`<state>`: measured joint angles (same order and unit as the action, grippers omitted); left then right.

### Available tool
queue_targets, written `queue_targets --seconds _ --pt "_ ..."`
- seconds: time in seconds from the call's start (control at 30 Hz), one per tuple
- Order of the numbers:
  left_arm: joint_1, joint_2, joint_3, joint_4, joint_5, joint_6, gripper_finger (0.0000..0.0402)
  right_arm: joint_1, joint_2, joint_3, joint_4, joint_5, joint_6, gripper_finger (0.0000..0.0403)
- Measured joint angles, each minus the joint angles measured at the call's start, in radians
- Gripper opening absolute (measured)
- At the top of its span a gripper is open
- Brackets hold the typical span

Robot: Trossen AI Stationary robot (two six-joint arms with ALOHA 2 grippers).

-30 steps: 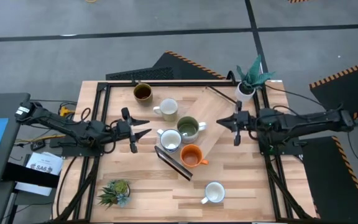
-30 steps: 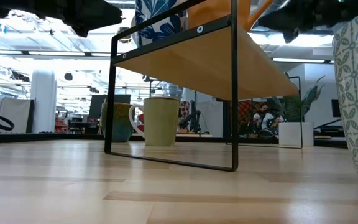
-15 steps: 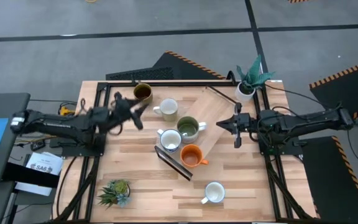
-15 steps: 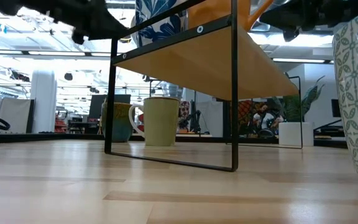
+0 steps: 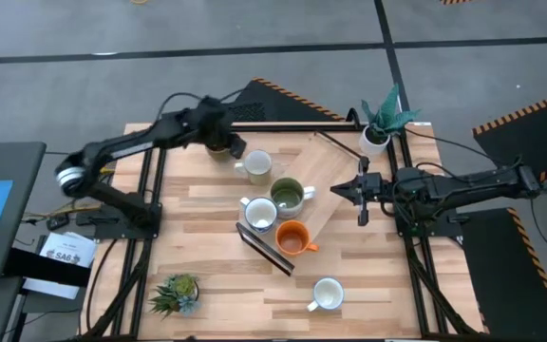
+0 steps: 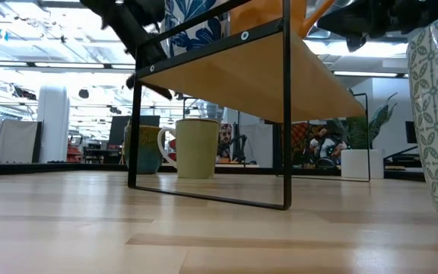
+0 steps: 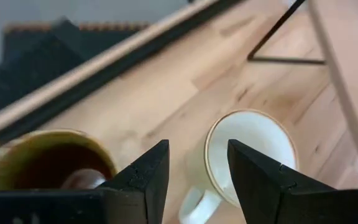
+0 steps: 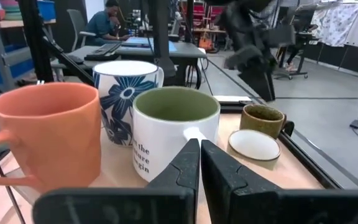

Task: Place coffee mugs
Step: Put the light green mug on the shelf

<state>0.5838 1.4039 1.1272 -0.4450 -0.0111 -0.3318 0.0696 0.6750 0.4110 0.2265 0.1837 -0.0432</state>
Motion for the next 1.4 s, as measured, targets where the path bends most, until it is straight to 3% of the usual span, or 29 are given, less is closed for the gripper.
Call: queue_targets --seconds 0.3,0.73,0.87,1.03,1.23,1.4 --pt "-0.017 0.192 0.018 -0.005 0.016 -0.014 0.0147 0.000 0.000 0.000 -0.032 0.000 0.016 0.0043" --pt "-0.023 0.219 0.014 0.018 -0.012 -0.019 0.0143 0.000 0.000 0.000 -0.031 0.000 0.043 0.0043" --pt "-0.023 0.219 0.015 -0.009 -0.017 -0.020 0.0109 0.000 0.000 0.000 -0.031 0.000 0.043 0.0043" --pt "-0.023 0.219 0.015 -0.007 -0.027 0.001 0.0018 0.000 0.000 0.000 -0.031 0.000 0.043 0.0043" --pt "-0.023 0.219 0.052 -0.047 -0.029 0.022 0.0005 0.000 0.000 0.000 -0.031 0.000 0.046 0.0043" --pt "-0.023 0.204 0.172 -0.117 -0.055 0.026 0.0003 0.000 0.000 0.000 -0.031 0.000 0.046 0.0043"
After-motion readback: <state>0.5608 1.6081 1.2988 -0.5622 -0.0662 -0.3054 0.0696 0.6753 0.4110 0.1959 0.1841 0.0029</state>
